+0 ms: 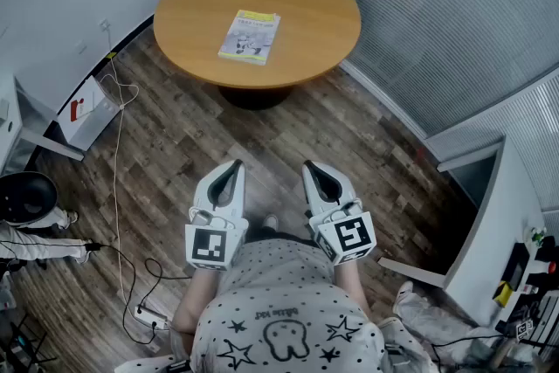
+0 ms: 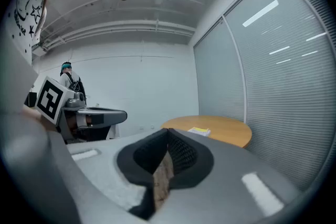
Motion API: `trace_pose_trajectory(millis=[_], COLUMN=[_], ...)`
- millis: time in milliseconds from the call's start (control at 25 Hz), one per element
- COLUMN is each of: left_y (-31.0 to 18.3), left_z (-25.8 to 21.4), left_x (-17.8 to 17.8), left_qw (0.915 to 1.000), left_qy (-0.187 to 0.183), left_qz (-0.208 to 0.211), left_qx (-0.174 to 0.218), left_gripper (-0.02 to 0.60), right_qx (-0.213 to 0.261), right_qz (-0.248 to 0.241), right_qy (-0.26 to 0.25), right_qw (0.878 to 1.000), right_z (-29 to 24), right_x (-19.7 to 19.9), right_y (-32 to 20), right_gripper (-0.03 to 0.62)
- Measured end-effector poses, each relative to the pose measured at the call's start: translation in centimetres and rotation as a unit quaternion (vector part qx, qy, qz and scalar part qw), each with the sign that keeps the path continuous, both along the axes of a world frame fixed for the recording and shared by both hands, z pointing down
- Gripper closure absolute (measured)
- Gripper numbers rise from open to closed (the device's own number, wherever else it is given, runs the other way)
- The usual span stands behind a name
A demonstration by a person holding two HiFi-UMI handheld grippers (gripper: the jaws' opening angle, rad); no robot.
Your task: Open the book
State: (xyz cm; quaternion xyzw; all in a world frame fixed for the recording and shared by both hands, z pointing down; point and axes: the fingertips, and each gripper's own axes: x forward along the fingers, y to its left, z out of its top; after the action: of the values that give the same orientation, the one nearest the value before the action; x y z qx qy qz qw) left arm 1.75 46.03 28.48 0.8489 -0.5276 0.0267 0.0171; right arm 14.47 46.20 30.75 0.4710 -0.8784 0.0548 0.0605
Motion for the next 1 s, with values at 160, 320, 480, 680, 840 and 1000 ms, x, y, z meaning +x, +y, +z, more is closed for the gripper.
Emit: trace_pose_trajectory(millis=[160,320,480,680,840,1000], left_y=[-0.4,-0.6,-0.6,-0.8,-0.6,-0.5], left_z=[0.5,0.3,0.4,0.8,0.7,1.6], left_x=[-0.1,-0.1,0.1,-0.5,-0.9,-1.5], left_qw=[0.9998,0.9999,0.9999,0.9997,0.9994,0.9991], left_qy=[-0.017,-0.011,-0.009,-0.009,-0.002,-0.009], left_qz=[-0.002,-0.008,-0.01,-0.021,-0.034,-0.039], left_qx=[0.007,0.005,0.004,0.004,0.0,-0.011], left_gripper=[0.571,0.571,0.571,0.571,0.571,0.571], right_qx=[0.002,0.002,0.002,0.002,-0.002,-0.013], right_qz=[0.002,0.003,0.003,0.007,0.018,0.023], right_qy=[0.006,0.012,0.015,0.0,-0.009,-0.008], right_qw=[1.0,1.0,1.0,1.0,1.0,1.0], right_z=[-0.1,-0.1,-0.2,-0.2,0.2,0.8], right_x=[0.4,0.7,1.1,1.7,2.7,3.3], right_y=[-0.4,-0.6,-0.6,-0.5,-0.2,0.3], right_gripper=[0.591,0.591,0.591,0.591,0.591,0.591])
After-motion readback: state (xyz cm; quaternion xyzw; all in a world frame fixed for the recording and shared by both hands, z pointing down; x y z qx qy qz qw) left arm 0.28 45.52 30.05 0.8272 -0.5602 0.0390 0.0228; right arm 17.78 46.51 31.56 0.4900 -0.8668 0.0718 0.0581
